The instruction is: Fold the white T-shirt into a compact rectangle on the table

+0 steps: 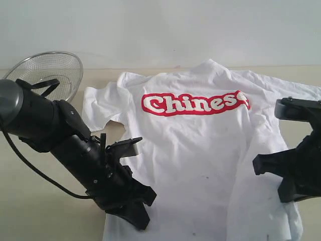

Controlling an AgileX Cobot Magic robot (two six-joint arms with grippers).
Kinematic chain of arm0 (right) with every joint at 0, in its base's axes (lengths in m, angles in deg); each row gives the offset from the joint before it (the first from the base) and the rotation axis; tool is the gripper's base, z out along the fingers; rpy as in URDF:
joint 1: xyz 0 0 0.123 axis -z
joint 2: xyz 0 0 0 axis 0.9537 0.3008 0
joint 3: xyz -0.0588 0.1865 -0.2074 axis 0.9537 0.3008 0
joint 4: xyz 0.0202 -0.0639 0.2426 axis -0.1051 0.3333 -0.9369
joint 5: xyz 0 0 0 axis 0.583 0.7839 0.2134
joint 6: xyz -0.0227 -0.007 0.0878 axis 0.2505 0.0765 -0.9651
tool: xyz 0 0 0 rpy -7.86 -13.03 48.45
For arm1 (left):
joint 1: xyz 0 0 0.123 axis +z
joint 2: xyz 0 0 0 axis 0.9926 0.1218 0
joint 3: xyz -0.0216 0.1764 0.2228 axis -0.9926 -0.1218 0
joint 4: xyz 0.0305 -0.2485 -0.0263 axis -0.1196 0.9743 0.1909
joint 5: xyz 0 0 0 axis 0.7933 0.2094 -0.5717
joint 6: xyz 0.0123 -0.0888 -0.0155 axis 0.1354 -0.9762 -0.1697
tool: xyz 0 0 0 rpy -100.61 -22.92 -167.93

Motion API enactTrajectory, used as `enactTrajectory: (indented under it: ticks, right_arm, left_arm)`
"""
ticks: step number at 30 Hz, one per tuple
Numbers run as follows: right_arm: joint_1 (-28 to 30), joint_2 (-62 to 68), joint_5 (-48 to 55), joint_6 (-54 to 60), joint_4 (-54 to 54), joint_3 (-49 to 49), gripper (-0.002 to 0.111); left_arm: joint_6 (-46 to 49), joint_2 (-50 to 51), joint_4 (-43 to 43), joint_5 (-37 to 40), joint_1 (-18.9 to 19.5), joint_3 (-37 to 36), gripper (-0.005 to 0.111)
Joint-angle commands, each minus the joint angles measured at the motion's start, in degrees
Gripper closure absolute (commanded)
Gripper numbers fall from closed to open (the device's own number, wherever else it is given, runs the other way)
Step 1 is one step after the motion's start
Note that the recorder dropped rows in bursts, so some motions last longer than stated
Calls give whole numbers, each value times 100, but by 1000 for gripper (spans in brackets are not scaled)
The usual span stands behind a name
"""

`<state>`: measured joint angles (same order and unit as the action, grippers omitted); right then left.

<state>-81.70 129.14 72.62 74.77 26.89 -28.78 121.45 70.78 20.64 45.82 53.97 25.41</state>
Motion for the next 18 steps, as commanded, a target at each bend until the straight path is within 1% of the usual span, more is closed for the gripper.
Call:
enactTrajectory:
  ticks: [1,7,11,14,18]
  right_arm:
    - [20,-277,223,-197,333,-12,108]
    - [20,-453,398,-288,447,-12,108]
    - [34,-662,529,-730,1000,-23,108]
    - [287,-839,799,-651,1025,-48,108]
    - [804,-1005,1015,-293,1000,-48,108]
  left_arm:
    - [-32,-9,-147,-120,-19,-32,102]
    - [-32,-9,-147,-109,-19,-32,102]
    - [-32,-9,-147,-99,-19,-32,102]
    - [-32,-9,-147,-99,-19,-32,102]
    - [-32,-9,-147,-99,-19,-32,102]
